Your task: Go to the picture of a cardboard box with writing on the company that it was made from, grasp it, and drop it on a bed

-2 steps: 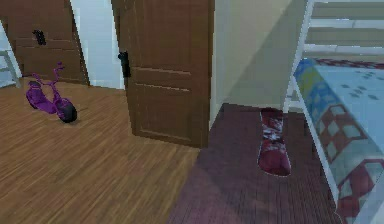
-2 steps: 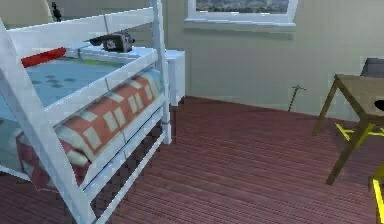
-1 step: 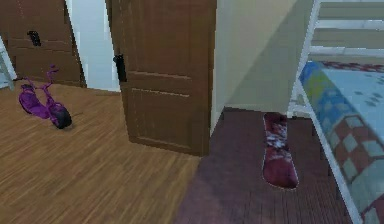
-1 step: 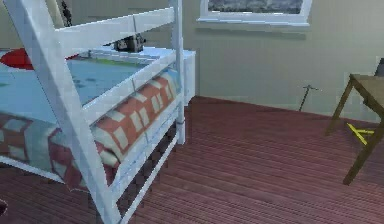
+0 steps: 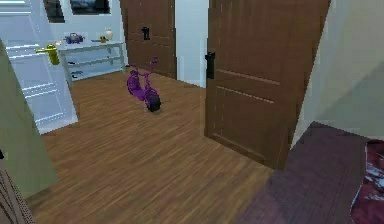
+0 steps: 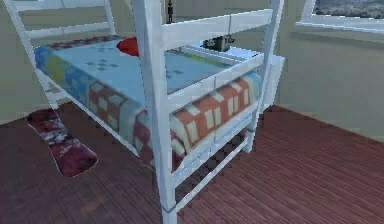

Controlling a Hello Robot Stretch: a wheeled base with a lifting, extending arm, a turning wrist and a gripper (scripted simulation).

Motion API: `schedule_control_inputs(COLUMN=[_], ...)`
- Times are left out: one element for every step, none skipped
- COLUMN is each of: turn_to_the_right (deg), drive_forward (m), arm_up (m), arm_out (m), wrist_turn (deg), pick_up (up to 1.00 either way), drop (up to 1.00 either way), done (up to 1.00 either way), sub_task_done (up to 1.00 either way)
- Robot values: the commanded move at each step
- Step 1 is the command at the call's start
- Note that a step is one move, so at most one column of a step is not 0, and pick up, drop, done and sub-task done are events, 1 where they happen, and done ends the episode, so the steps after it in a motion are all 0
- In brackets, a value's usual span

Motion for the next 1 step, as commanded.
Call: schedule_control_inputs(turn_to_the_right=[0.0], drive_forward=[0.5], arm_up=[0.0], arm_out=[0.0], wrist_turn=[0.0], pick_up=[0.0], drop=[0.0], done=[0.0], sub_task_done=[0.0])
